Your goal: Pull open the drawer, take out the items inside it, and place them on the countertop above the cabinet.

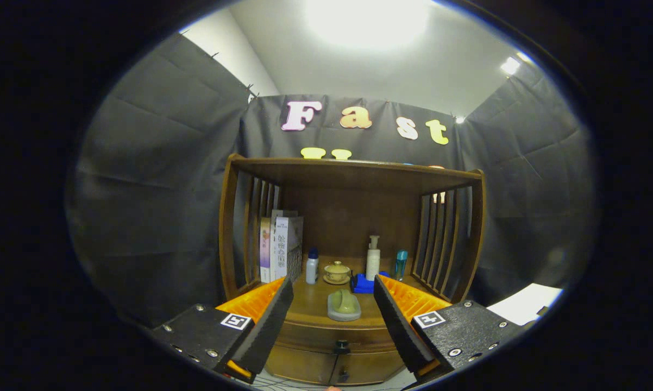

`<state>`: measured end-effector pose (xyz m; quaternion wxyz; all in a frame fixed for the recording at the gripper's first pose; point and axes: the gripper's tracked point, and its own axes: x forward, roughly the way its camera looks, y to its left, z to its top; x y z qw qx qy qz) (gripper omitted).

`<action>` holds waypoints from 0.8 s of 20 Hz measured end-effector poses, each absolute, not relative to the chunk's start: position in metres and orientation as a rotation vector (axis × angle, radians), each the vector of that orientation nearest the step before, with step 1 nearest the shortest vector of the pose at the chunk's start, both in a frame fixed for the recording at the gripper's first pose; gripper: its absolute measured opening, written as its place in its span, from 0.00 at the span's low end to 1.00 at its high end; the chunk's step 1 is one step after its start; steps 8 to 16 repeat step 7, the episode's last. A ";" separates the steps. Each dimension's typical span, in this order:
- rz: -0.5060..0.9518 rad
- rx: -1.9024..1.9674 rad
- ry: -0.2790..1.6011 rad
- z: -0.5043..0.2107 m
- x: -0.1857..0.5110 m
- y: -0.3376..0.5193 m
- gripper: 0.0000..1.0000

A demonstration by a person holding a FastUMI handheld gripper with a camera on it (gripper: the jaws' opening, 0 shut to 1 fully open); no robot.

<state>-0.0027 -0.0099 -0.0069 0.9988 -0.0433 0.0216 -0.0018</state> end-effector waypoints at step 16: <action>-0.031 -0.132 0.063 -0.015 0.001 -0.020 0.93</action>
